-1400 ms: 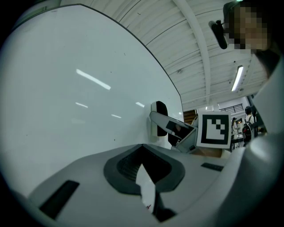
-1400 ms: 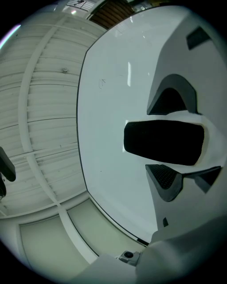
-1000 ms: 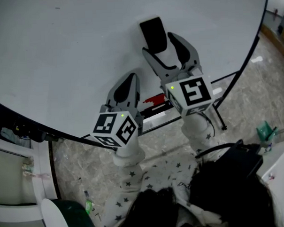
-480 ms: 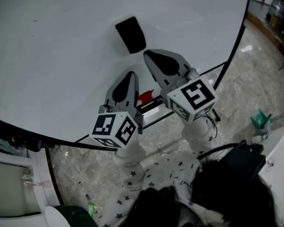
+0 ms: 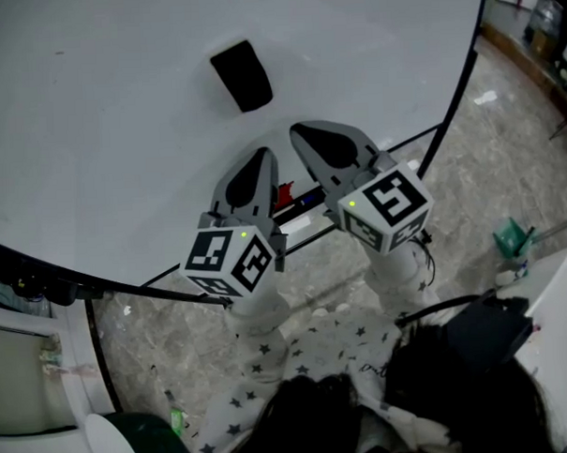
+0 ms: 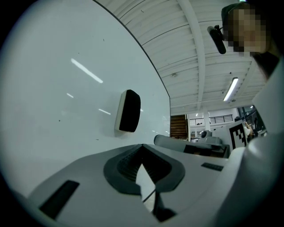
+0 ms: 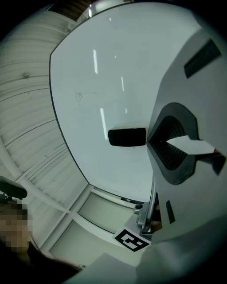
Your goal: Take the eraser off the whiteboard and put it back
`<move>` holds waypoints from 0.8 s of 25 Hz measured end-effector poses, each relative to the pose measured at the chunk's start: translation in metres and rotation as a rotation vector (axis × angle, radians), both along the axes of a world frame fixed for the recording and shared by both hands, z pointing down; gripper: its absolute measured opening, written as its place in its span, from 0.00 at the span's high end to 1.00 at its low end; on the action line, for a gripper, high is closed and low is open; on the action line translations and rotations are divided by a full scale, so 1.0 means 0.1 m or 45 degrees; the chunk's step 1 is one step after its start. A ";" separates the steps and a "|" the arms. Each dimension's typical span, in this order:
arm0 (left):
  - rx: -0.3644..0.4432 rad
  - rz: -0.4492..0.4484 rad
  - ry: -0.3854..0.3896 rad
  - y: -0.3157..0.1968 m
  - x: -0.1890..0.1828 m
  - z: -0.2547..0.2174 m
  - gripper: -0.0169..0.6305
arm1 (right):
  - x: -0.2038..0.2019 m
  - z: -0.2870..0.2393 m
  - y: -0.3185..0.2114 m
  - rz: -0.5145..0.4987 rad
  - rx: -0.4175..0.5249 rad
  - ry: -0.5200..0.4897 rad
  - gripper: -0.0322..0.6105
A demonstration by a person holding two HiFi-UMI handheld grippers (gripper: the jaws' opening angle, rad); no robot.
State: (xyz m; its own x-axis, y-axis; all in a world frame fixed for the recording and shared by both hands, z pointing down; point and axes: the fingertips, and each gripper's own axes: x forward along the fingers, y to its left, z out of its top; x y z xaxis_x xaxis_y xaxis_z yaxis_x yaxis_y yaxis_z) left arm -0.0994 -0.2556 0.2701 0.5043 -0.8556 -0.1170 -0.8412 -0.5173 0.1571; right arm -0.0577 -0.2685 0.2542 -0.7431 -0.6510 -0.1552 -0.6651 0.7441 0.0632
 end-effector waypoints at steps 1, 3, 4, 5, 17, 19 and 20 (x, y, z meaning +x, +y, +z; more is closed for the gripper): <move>-0.004 0.004 -0.002 -0.01 0.01 0.00 0.97 | 0.00 0.02 -0.01 -0.005 -0.010 -0.001 0.94; -0.011 0.015 -0.007 -0.03 0.05 0.01 0.97 | 0.00 0.04 -0.02 -0.014 -0.023 -0.004 0.94; -0.013 0.020 -0.009 -0.04 0.06 0.02 0.97 | 0.00 0.05 -0.02 -0.016 -0.027 0.000 0.94; -0.015 0.024 -0.011 -0.03 0.07 0.02 0.97 | -0.01 0.05 -0.02 -0.019 -0.031 0.006 0.94; -0.012 -0.009 -0.017 0.03 -0.05 -0.02 0.97 | -0.15 0.06 0.05 -0.074 -0.059 0.022 0.94; -0.013 -0.013 -0.020 0.02 -0.05 -0.04 0.97 | -0.15 0.03 0.05 -0.080 -0.063 0.016 0.94; -0.013 -0.015 -0.021 0.02 -0.07 -0.05 0.97 | -0.16 0.02 0.04 -0.082 -0.065 0.014 0.94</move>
